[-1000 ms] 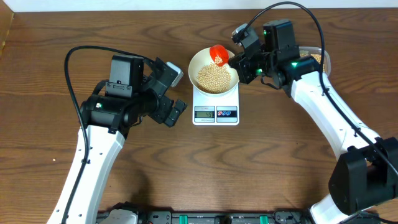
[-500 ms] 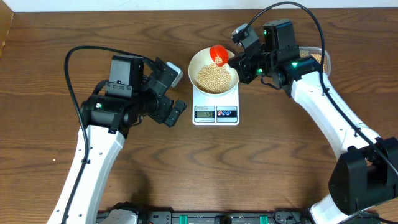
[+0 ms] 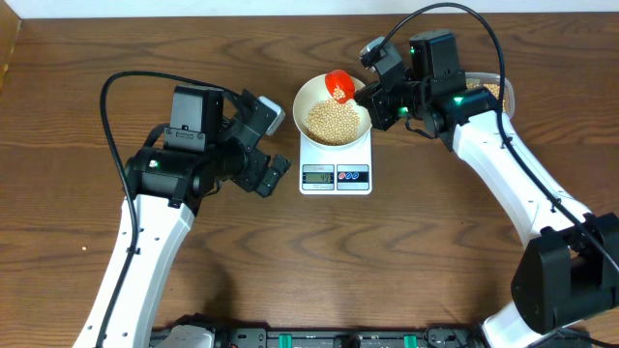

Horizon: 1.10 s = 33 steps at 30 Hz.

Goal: Scoop item into bowl and weigh 50g on scale

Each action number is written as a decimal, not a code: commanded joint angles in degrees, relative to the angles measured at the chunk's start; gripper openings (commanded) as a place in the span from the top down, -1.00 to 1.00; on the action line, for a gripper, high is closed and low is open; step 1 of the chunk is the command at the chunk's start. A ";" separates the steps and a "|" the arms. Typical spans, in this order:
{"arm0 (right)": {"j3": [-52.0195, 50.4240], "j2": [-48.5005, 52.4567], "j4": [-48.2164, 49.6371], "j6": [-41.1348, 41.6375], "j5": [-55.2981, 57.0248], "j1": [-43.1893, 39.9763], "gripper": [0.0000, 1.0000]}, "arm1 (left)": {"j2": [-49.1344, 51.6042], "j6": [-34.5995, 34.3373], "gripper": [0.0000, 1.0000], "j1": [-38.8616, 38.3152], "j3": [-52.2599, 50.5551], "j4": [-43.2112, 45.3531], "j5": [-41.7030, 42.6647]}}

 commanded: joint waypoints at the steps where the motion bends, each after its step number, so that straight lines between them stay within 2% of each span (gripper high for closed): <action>1: 1.49 0.37 0.00 -0.55 1.84 -0.42 0.98 | -0.04 0.74 -0.93 -0.13 0.83 -0.11 -0.31; 15: 1.49 0.37 -0.20 -0.90 1.31 -0.48 0.98 | -0.04 0.74 -0.93 -0.13 0.83 -0.11 -0.31; 33: 1.49 0.37 -0.66 -5.79 1.36 -0.48 0.98 | -0.04 0.74 -0.93 -0.13 0.83 -0.11 -0.28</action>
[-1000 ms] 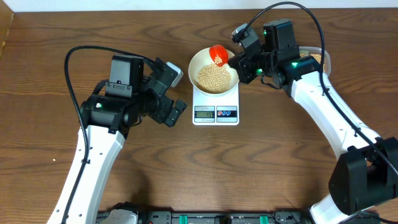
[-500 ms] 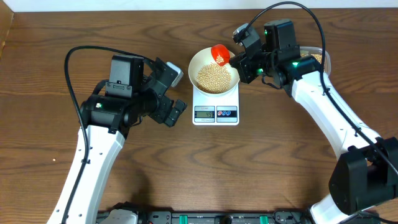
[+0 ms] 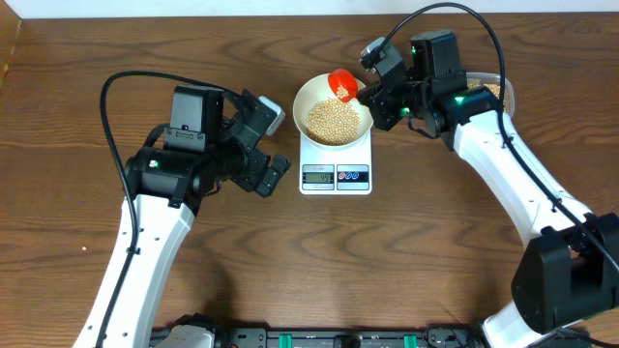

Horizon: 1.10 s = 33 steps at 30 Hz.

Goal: Scoop item into bowl and weigh 50g on scale

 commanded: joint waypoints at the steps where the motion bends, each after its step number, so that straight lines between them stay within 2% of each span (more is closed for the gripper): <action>1: 1.49 0.39 -0.28 -2.29 0.07 -0.20 0.98 | -0.04 0.76 -0.93 -0.13 0.83 -0.11 -0.28; 33: 1.49 0.39 -0.68 -6.99 0.70 -0.22 0.98 | -0.04 0.76 -0.93 -0.13 0.83 -0.11 -0.31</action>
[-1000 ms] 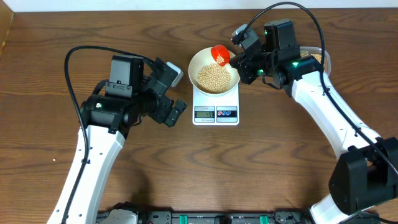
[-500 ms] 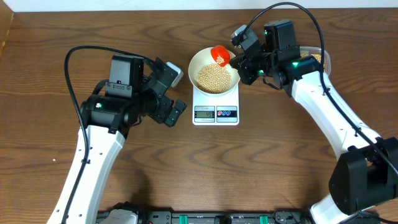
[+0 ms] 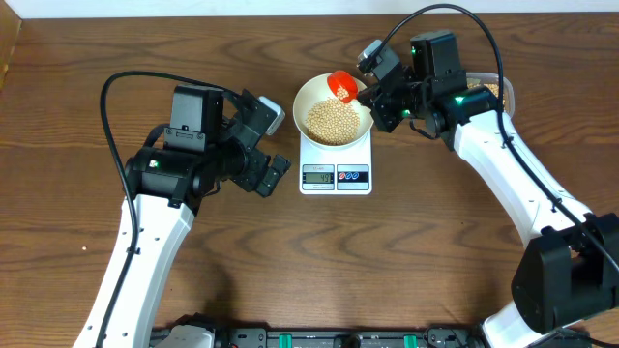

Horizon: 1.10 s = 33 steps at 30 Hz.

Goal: Scoop item into bowl and weigh 50g on scale

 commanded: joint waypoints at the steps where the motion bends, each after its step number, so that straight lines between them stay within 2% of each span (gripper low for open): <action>1: 1.49 0.39 -0.17 -1.31 0.50 -0.20 0.98 | -0.04 0.74 -0.93 -0.13 0.83 -0.11 -0.31; 33: 1.49 0.39 -0.15 -2.95 0.70 -0.04 0.98 | -0.04 0.76 -0.93 -0.13 0.83 -0.11 -0.31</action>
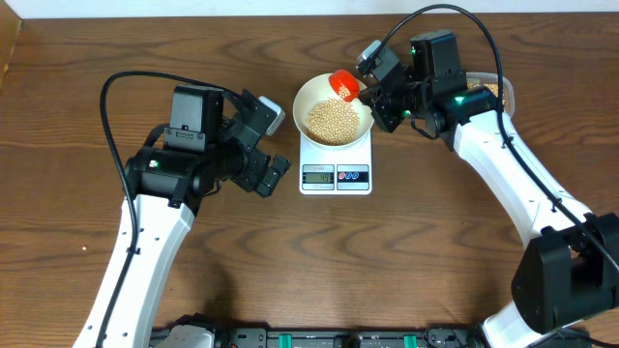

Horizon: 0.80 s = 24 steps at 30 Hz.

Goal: Scoop item into bowl and weigh 50g on scale

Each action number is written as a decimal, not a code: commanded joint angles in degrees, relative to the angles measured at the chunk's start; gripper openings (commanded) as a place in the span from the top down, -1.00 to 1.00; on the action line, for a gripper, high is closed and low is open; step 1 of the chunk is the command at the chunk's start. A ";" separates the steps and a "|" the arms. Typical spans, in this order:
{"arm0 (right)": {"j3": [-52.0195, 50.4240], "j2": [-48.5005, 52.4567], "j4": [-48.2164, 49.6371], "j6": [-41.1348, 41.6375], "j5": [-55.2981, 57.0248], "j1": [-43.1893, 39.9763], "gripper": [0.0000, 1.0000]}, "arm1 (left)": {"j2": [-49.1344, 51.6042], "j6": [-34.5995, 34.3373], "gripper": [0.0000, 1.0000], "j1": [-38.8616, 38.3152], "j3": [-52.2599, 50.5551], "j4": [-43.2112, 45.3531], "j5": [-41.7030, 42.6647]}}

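Observation:
A cream bowl (pixel 302 101) full of soybeans (pixel 331 120) stands on the white scale (pixel 336 175) at the table's middle back. An orange-red scoop (pixel 342 85) hangs over the bowl's upper right rim, with my right gripper (pixel 366 93) shut on its handle. Whether the scoop holds beans cannot be told. My left gripper (pixel 277 141) stands to the left of the scale, its fingers apart with nothing between them.
A second container of soybeans (pixel 493 90) sits at the back right, mostly hidden behind my right arm. The scale's display (pixel 319 175) faces the front. A black cable loops above my left arm.
The scoop and my right gripper have shifted very slightly up and toward the bowl's back rim. The left arm has not moved.
My right gripper held the orange scoop over the bowl's right side at the oldest moment. At each later moment the scoop stood a little higher and nearer the rim, while the bowl stayed full on the scale. The left arm stayed still throughout.

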 commanded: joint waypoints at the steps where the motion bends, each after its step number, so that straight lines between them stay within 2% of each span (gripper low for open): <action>1: 1.49 0.39 -0.17 -0.61 -0.74 -0.04 0.98 | -0.04 0.76 -0.93 -0.13 0.83 -0.11 -0.28; 24: 1.49 0.39 0.68 2.21 -2.43 -1.05 0.98 | -0.04 0.76 -0.93 -0.13 0.83 -0.11 -0.31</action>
